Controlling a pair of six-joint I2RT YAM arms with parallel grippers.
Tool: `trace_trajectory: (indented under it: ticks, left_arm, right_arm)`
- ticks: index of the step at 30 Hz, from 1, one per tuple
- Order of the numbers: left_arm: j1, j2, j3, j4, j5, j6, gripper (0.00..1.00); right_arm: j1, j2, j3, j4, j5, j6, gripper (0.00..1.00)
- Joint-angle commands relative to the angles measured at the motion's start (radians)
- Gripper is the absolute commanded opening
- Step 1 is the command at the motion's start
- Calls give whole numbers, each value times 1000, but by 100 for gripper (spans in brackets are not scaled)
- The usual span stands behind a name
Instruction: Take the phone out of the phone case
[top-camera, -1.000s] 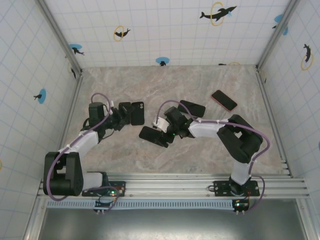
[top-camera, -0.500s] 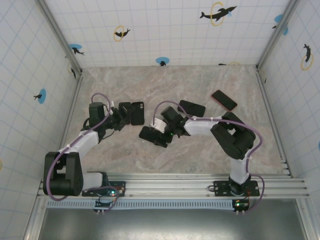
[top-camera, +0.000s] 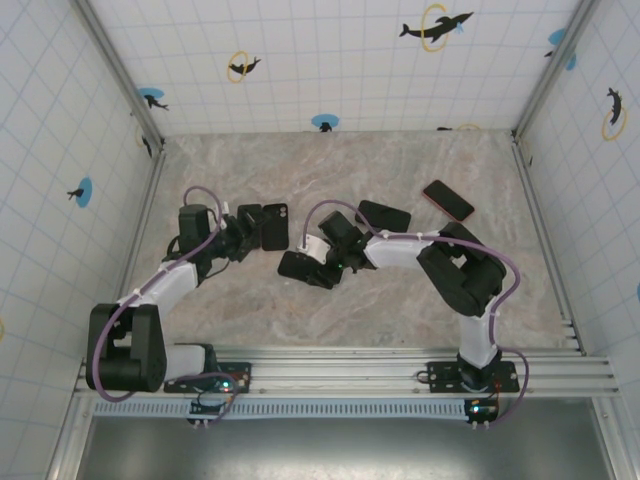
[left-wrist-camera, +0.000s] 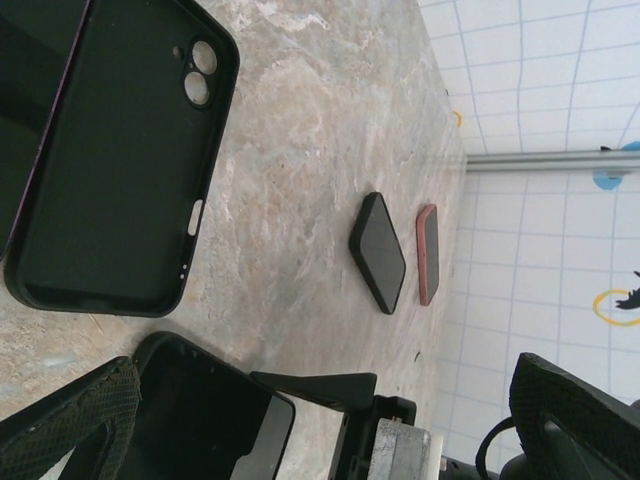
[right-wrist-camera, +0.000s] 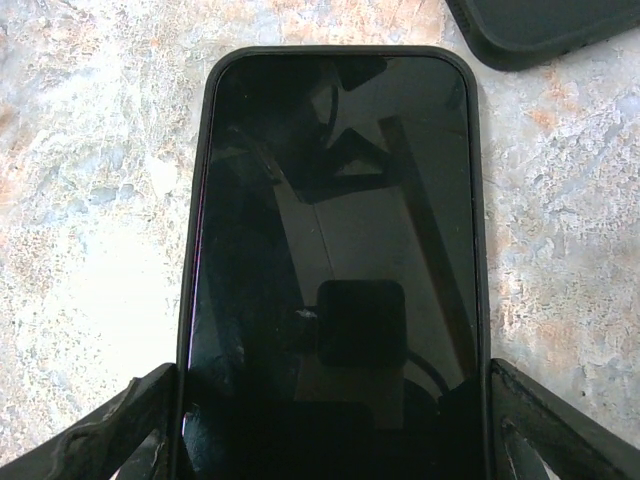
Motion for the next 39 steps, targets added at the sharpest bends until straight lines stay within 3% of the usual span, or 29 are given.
trace_trajectory:
  ticks: [1,17,31,39]
  left_arm:
    - [-9,-6,2,22,-3,-11,97]
    - [-58,-42,5,-4,-57,-3,96]
    - [-190,-86,-11,33,-170,-42,94]
    - [-298,-81,-9,160,-287,-109,89]
  right_arm:
    - [5,16,-15,-86,30,22,62]
    - [-18,-223,-190,136,56,198,44]
    - [-71,-358,-326,387,11,404,41]
    - [-108,-425,-363,530,-17,564,40]
